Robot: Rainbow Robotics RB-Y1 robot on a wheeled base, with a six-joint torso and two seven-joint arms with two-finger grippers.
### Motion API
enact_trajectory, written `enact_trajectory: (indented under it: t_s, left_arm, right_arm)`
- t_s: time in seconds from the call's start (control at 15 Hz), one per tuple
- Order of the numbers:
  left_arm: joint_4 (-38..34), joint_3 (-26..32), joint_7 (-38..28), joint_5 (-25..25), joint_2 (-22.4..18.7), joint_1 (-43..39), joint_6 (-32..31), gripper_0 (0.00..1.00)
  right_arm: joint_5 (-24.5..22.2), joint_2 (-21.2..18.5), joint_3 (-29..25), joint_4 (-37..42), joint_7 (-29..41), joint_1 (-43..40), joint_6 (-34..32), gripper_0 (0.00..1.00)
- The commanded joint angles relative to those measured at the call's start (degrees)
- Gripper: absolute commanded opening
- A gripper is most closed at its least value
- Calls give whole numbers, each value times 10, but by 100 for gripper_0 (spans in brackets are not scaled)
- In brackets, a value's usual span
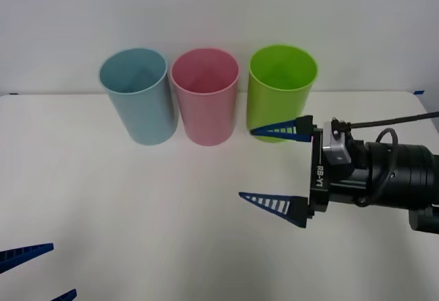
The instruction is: Put cans in the blue bin and PET bottles in the pink bin and trash in the green bin.
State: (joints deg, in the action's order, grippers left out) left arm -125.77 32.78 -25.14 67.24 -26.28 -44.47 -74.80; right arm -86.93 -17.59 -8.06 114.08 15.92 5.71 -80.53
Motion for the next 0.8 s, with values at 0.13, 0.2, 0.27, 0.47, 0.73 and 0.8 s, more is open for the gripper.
enact_trajectory:
  t_s: [0.13,0.2,0.27,0.47,0.73,0.8]
  left_arm:
    - [0,0,0,0,0,0,0,100]
    - [0,0,0,0,0,0,0,100]
    - [0,0,0,0,0,0,0,100]
    - [0,0,0,0,0,0,0,100]
    - [0,0,0,0,0,0,0,100]
    - [0,0,0,0,0,0,0,100]
  right_arm:
    - [25,-4,-6,-74,-79,-22,-32,100]
    - [20,-8,-5,-76,-92,-29,-33,100]
    - [14,-13,-3,-76,-94,-36,-35,100]
    - [14,-27,-2,-109,-99,-48,-68,100]
    - [33,-27,4,-163,-105,-51,-81,100]
    - [33,-27,6,-165,-104,-54,-79,100]
